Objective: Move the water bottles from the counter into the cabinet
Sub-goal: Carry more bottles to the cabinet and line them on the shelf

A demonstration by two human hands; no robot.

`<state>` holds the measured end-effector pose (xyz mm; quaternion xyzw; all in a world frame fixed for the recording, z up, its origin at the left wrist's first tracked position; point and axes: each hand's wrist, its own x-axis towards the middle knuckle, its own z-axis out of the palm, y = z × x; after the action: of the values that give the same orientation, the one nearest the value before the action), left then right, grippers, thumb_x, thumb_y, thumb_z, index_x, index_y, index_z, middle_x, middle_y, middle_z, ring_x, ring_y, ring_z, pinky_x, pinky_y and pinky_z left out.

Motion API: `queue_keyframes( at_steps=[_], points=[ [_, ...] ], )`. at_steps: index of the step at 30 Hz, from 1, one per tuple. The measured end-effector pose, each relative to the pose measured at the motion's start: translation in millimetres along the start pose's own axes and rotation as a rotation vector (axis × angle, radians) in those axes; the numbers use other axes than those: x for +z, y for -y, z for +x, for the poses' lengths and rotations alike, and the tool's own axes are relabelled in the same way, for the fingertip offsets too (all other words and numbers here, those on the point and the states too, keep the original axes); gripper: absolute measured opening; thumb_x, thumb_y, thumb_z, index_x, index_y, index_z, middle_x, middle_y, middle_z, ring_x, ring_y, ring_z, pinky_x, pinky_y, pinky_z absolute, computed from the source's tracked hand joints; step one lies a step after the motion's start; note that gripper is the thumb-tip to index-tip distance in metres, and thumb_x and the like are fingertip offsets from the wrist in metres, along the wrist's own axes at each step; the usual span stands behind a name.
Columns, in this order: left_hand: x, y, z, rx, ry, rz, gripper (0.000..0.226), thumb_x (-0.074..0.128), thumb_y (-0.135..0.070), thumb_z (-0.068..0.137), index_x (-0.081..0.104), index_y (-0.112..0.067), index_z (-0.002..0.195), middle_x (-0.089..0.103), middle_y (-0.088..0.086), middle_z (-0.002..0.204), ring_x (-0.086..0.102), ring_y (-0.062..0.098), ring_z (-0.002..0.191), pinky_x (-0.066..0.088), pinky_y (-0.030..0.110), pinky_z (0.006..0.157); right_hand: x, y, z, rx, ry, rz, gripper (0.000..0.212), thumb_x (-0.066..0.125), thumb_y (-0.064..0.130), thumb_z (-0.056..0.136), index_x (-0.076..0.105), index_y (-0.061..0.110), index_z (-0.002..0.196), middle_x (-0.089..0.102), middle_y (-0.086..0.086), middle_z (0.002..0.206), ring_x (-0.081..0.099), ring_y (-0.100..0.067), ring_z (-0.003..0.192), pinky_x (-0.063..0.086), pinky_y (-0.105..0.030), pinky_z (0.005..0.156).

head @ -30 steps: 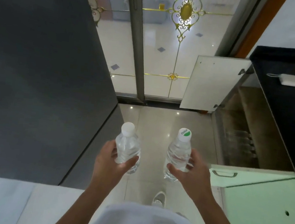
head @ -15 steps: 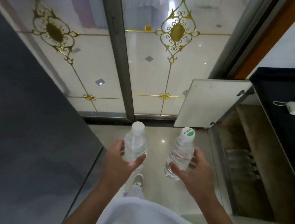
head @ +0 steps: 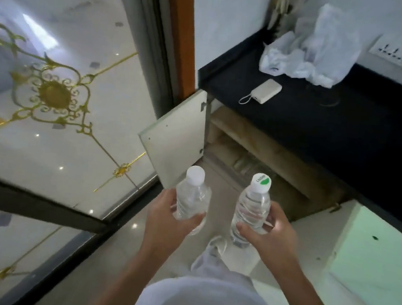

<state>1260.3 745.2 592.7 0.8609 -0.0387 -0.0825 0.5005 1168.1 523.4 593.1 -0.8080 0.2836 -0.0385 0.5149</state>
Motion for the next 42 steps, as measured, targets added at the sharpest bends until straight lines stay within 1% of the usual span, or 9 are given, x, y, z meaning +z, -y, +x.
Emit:
queue_keyframes(
  at_steps=[8, 14, 17, 23, 26, 32, 35, 38, 42],
  points=[
    [12.3, -9.7, 81.1, -0.046, 0.074, -0.032, 0.051, 0.093, -0.030, 0.066, 0.065, -0.033, 0.108, 0.071, -0.011, 0.107, 0.070, 0.003, 0.096, 0.060, 0.033, 0.087, 18.7, 13.6, 87.4, 0.033, -0.050, 0.045, 0.048, 0.092, 0.036, 0.066, 0.061, 0.038, 0.103, 0.069, 0.029, 0.091, 0.067, 0.007, 0.086, 0.060, -0.036, 0.082],
    [-3.9, -17.2, 131.9, -0.084, 0.029, -0.029, 0.050, 0.095, -0.022, 0.066, 0.065, -0.030, 0.104, 0.072, -0.006, 0.105, 0.072, 0.009, 0.095, 0.061, 0.042, 0.087, 35.6, 43.3, 139.5, -0.018, -0.009, -0.011, 0.050, 0.087, 0.053, 0.064, 0.052, 0.058, 0.099, 0.068, 0.029, 0.093, 0.066, 0.006, 0.089, 0.059, -0.037, 0.083],
    [-6.9, -17.7, 157.5, -0.080, 0.064, 0.010, 0.050, 0.095, -0.028, 0.065, 0.065, -0.033, 0.105, 0.073, -0.009, 0.104, 0.073, 0.008, 0.094, 0.062, 0.041, 0.085, 41.4, 51.3, 158.6, 0.018, -0.010, 0.011, 0.051, 0.086, 0.055, 0.062, 0.053, 0.057, 0.101, 0.069, 0.026, 0.096, 0.066, 0.004, 0.092, 0.059, -0.036, 0.084],
    [5.0, -13.3, 217.5, -0.036, 0.219, 0.096, 0.051, 0.094, -0.036, 0.065, 0.061, -0.035, 0.104, 0.071, -0.015, 0.101, 0.071, 0.005, 0.091, 0.062, 0.032, 0.077, 49.2, 53.9, 169.2, 0.169, -0.113, 0.028, 0.060, 0.089, 0.044, 0.067, 0.050, 0.049, 0.112, 0.065, 0.030, 0.099, 0.064, 0.006, 0.091, 0.052, -0.019, 0.076],
    [19.0, -16.7, 246.3, 0.030, 0.356, 0.141, 0.056, 0.092, -0.038, 0.068, 0.057, -0.038, 0.111, 0.066, -0.021, 0.102, 0.065, -0.002, 0.094, 0.050, 0.016, 0.074, 50.8, 50.2, 161.0, 0.295, -0.238, 0.051, 0.058, 0.090, 0.039, 0.067, 0.052, 0.046, 0.109, 0.066, 0.029, 0.096, 0.064, 0.009, 0.088, 0.050, -0.016, 0.073],
    [49.4, -12.8, 288.8, 0.157, 0.606, 0.186, 0.053, 0.090, -0.041, 0.068, 0.056, -0.046, 0.108, 0.067, -0.016, 0.108, 0.065, 0.002, 0.097, 0.054, 0.028, 0.080, 57.5, 43.7, 128.0, 0.488, -0.459, 0.048, 0.052, 0.092, 0.036, 0.066, 0.051, 0.048, 0.096, 0.064, 0.034, 0.090, 0.061, 0.018, 0.083, 0.045, -0.009, 0.071],
    [59.7, -19.4, 291.8, 0.206, 0.691, 0.200, 0.050, 0.091, -0.036, 0.070, 0.057, -0.041, 0.107, 0.066, -0.016, 0.106, 0.062, -0.004, 0.094, 0.046, 0.015, 0.074, 63.0, 41.1, 112.6, 0.547, -0.550, 0.053, 0.054, 0.093, 0.033, 0.064, 0.050, 0.051, 0.091, 0.065, 0.033, 0.086, 0.059, 0.024, 0.079, 0.043, -0.002, 0.063],
    [64.0, -19.7, 292.6, 0.215, 0.759, 0.210, 0.049, 0.090, -0.038, 0.071, 0.060, -0.032, 0.109, 0.065, -0.016, 0.104, 0.059, -0.008, 0.090, 0.040, 0.009, 0.068, 71.0, 35.5, 102.3, 0.578, -0.598, 0.070, 0.053, 0.092, 0.034, 0.064, 0.051, 0.049, 0.093, 0.067, 0.031, 0.089, 0.063, 0.017, 0.083, 0.046, -0.007, 0.069],
    [70.6, -6.9, 293.5, 0.199, 0.791, 0.236, 0.048, 0.090, -0.038, 0.070, 0.059, -0.034, 0.106, 0.066, -0.012, 0.106, 0.060, -0.008, 0.091, 0.041, 0.009, 0.069, 81.7, 19.1, 104.0, 0.603, -0.589, 0.094, 0.053, 0.091, 0.040, 0.064, 0.054, 0.043, 0.102, 0.071, 0.023, 0.099, 0.069, 0.002, 0.091, 0.057, -0.029, 0.078]
  ],
)
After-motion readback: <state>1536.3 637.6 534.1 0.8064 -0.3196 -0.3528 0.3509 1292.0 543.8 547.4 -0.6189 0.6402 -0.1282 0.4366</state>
